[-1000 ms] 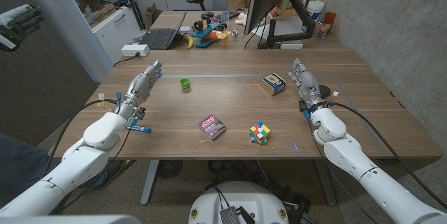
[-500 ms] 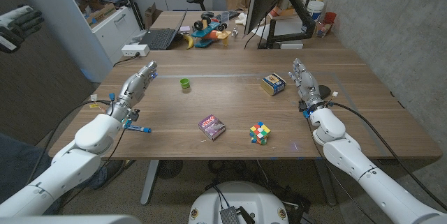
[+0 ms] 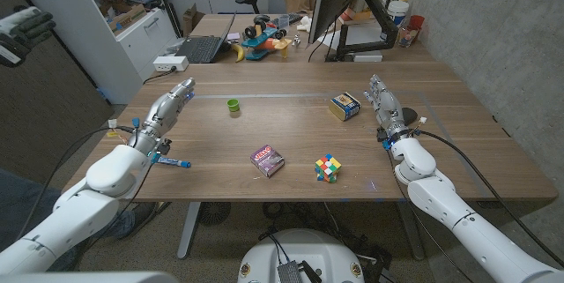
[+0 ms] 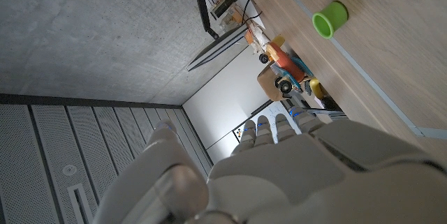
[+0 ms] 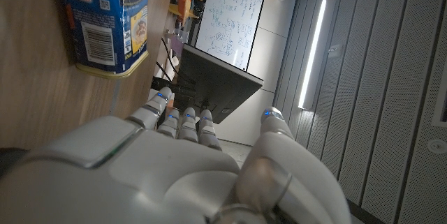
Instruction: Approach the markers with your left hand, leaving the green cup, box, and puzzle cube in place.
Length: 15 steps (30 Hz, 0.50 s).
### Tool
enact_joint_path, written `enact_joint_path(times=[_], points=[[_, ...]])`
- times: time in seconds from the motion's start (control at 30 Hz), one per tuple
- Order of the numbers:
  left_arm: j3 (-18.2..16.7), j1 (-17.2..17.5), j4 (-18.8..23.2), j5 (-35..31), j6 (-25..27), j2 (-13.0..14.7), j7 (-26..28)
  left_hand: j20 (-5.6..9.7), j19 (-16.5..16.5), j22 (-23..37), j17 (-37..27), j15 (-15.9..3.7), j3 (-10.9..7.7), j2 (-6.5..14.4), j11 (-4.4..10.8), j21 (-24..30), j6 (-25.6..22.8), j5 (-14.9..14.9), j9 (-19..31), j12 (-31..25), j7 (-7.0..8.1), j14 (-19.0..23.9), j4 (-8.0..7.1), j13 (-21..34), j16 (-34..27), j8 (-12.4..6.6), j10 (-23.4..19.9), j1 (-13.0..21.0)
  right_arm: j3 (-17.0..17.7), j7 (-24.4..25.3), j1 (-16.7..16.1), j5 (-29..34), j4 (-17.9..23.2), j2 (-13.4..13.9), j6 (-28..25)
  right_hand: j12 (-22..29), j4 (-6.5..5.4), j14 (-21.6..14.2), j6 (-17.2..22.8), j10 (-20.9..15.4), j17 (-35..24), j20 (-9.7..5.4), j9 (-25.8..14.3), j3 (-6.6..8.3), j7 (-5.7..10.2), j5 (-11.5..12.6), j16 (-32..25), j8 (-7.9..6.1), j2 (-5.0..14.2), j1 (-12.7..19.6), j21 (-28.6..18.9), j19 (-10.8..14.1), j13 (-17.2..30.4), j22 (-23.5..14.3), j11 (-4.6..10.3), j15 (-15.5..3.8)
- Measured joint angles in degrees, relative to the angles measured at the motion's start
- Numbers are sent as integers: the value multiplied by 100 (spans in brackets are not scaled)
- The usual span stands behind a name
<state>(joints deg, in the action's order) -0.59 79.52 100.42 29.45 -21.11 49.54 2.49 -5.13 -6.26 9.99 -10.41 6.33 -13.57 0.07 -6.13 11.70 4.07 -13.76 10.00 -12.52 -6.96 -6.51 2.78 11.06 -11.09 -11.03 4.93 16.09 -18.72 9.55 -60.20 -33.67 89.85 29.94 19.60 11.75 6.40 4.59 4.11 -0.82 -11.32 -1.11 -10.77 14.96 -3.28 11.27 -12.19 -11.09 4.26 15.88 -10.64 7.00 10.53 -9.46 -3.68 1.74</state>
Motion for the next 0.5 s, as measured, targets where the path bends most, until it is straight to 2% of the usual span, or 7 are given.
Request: enact_joint_path(times=[0.5], points=[[-319,239,119,-167,54,-8,-13,-30,30,0,0,0,-25,9,28,0,-53,21,0,0,13,0,24,0,0,0,-31,24,6,-3,-5,-10,-28,-24,20,0,0,-20,50,1,0,0,-4,0,-10,0,0,0,29,29,0,0,0,0,0,-21]])
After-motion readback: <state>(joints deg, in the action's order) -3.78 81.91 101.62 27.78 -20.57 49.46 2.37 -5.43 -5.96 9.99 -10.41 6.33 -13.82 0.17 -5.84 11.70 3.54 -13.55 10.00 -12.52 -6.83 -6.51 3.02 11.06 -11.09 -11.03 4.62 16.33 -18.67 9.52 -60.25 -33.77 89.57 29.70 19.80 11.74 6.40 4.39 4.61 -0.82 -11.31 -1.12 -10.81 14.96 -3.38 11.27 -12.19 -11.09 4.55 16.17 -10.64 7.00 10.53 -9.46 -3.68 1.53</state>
